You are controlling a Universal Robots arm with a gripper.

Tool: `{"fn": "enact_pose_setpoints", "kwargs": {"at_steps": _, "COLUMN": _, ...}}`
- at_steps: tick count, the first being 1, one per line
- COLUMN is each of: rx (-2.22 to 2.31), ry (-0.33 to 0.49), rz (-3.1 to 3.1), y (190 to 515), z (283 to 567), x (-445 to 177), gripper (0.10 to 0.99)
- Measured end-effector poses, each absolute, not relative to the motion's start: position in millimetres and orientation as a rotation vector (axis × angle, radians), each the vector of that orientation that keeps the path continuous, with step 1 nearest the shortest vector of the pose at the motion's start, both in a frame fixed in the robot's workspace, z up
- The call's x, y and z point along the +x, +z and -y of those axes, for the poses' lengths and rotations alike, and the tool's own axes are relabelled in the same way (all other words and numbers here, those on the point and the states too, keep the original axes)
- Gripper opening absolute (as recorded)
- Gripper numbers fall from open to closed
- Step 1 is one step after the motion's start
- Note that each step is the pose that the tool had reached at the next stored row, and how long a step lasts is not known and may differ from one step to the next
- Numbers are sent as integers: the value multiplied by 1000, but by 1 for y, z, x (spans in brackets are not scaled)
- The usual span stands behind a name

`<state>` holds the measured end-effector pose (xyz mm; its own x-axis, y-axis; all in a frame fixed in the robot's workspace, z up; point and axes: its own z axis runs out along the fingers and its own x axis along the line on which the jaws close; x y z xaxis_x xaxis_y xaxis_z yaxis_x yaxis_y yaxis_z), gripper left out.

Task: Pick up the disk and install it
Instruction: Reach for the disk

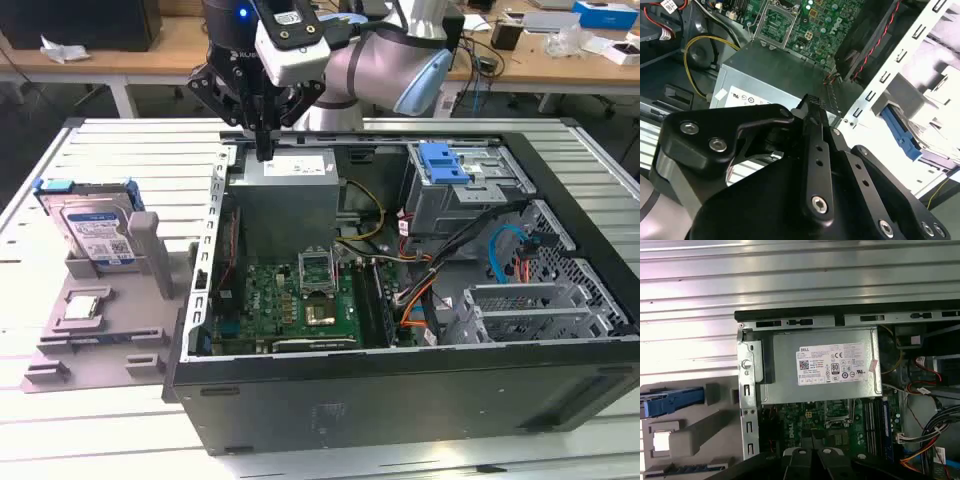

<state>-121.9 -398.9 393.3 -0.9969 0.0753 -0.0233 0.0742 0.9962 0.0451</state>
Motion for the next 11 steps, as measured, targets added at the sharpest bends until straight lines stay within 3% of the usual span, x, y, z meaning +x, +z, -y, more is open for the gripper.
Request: {"fn": "enact_pose_setpoints", "kwargs": {"at_steps": 11, "rx": 117, "ry": 69, "rz": -3114, "y": 393, "z": 399, "x": -142, "gripper": 106}}
